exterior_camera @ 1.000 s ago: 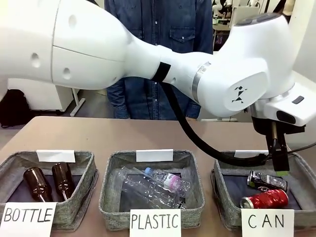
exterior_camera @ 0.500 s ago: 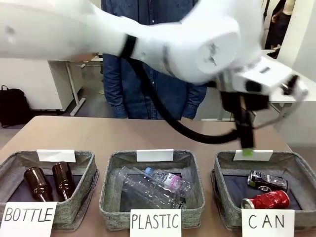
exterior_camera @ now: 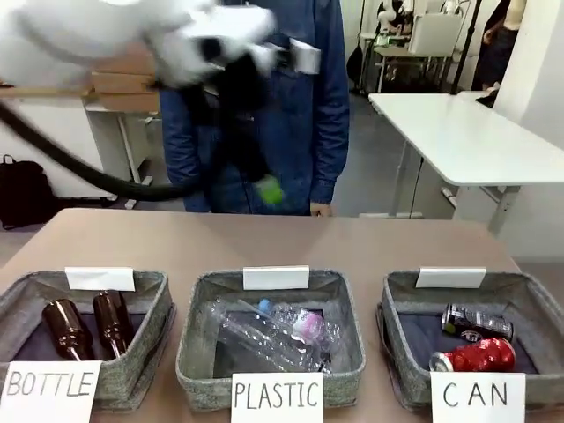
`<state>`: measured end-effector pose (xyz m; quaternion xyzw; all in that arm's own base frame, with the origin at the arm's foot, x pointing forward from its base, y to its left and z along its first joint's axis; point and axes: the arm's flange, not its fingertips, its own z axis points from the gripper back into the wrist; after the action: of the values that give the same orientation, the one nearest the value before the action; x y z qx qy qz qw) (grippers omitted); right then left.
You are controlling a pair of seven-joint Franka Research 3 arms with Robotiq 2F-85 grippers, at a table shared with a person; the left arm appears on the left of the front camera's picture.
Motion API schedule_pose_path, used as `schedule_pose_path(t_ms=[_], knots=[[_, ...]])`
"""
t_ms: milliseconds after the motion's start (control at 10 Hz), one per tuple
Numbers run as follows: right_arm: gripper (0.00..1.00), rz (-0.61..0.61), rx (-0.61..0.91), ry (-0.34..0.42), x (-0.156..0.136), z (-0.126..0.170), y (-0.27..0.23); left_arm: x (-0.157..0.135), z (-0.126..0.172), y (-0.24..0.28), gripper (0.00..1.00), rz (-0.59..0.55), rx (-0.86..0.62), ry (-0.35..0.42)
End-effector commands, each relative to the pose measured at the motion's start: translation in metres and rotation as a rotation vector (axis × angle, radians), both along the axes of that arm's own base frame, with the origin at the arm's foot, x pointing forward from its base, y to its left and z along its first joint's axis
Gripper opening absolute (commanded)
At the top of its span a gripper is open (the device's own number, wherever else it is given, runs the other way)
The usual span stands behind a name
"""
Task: Sort the can waste into the basket.
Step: Pick up the can waste from the table and place it in the right Fabric basket.
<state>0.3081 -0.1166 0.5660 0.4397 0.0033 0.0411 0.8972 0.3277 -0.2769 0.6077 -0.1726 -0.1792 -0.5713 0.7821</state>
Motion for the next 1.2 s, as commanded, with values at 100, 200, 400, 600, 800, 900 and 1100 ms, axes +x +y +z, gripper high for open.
schedule_pose_path(t_ms=[100, 200, 400, 600, 800, 900, 1100], knots=[[1.00, -0.048, 0.310, 0.118, 0.026, 0.004, 0.074, 0.010, -0.013, 0.122, 1.00, 0.332, -0.235, 0.262], [1.00, -0.090, 0.412, 0.113, 0.029, 0.003, 0.094, 0.015, -0.021, 0.155, 1.00, 0.345, -0.322, 0.361], [1.00, -0.269, 0.591, 0.151, 0.040, 0.012, 0.111, 0.031, -0.047, 0.209, 1.00, 0.274, -0.504, 0.581], [1.00, -0.380, 0.623, 0.174, 0.049, 0.016, 0.113, 0.047, -0.075, 0.248, 1.00, 0.278, -0.612, 0.697], [1.00, -0.222, 0.581, 0.180, 0.049, 0.007, 0.101, 0.028, -0.049, 0.223, 1.00, 0.271, -0.502, 0.571], [1.00, -0.222, 0.581, 0.180, 0.049, 0.007, 0.101, 0.028, -0.049, 0.223, 1.00, 0.271, -0.502, 0.571], [1.00, -0.222, 0.581, 0.180, 0.049, 0.007, 0.101, 0.028, -0.049, 0.223, 1.00, 0.271, -0.502, 0.571]])
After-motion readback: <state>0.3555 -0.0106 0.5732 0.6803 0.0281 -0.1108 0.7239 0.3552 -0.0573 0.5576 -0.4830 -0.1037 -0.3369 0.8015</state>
